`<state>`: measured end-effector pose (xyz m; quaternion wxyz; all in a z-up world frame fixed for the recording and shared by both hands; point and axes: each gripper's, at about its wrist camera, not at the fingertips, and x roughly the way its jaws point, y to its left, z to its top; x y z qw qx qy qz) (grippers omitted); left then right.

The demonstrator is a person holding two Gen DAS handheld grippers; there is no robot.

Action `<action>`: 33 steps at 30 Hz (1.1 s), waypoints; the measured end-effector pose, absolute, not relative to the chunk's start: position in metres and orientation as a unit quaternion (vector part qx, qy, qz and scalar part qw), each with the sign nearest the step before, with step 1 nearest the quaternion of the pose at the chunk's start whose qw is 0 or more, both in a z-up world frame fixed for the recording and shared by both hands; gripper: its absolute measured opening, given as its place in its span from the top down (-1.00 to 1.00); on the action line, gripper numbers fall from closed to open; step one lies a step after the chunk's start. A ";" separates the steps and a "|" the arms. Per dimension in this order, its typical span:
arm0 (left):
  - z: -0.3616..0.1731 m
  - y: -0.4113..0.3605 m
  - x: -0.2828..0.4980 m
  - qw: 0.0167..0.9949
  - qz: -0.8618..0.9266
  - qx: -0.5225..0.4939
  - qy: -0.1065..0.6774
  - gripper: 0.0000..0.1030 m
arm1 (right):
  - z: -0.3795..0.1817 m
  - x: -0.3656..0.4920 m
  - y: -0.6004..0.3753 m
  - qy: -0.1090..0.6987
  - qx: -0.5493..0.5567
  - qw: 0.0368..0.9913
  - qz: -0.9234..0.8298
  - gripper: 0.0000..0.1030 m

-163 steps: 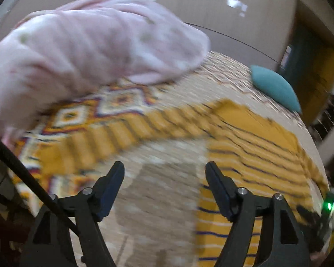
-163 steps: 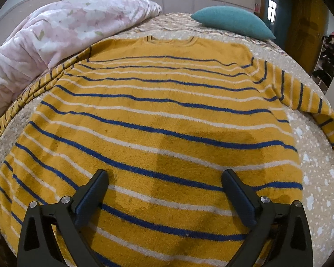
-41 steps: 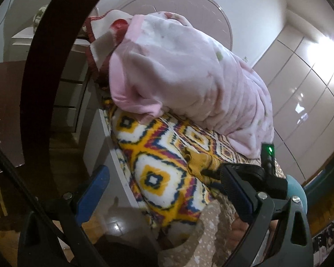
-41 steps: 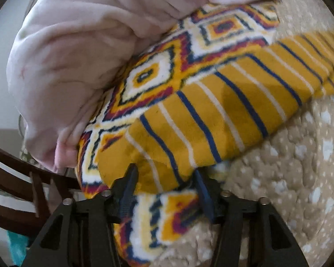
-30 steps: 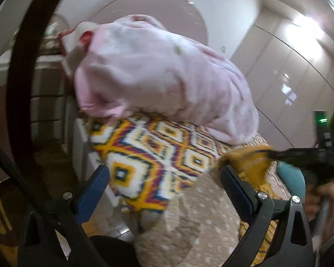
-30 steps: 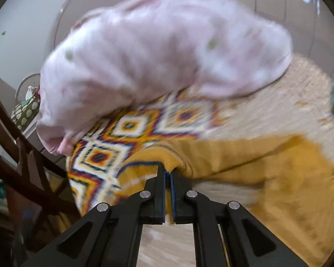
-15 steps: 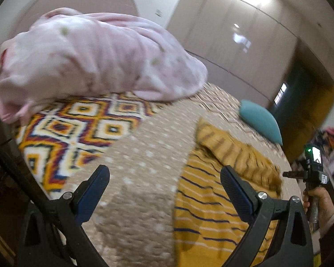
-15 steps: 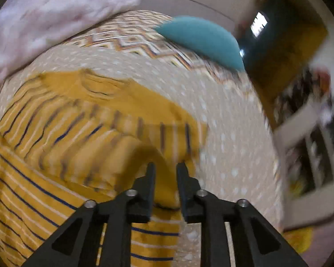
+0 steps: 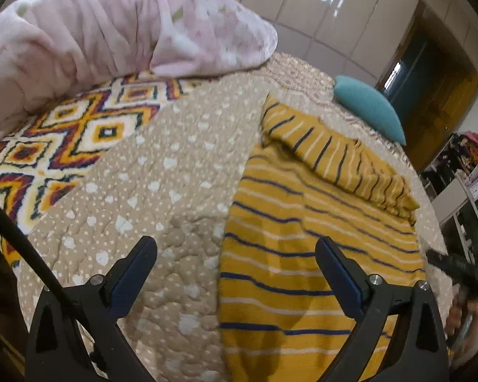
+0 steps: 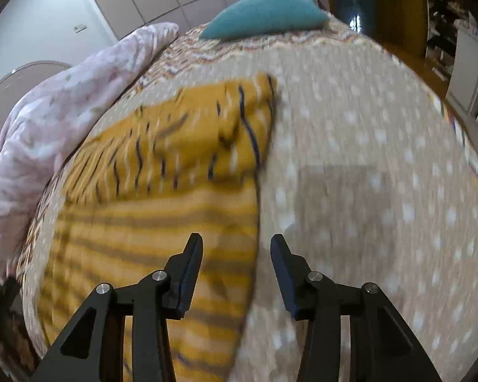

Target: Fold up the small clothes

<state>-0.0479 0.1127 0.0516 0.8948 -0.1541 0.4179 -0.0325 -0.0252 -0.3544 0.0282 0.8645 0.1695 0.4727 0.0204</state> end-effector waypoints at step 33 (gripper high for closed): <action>0.026 0.094 -0.077 0.837 -0.111 -0.213 0.491 0.82 | -0.023 -0.155 -0.278 0.427 0.347 0.815 0.183 0.83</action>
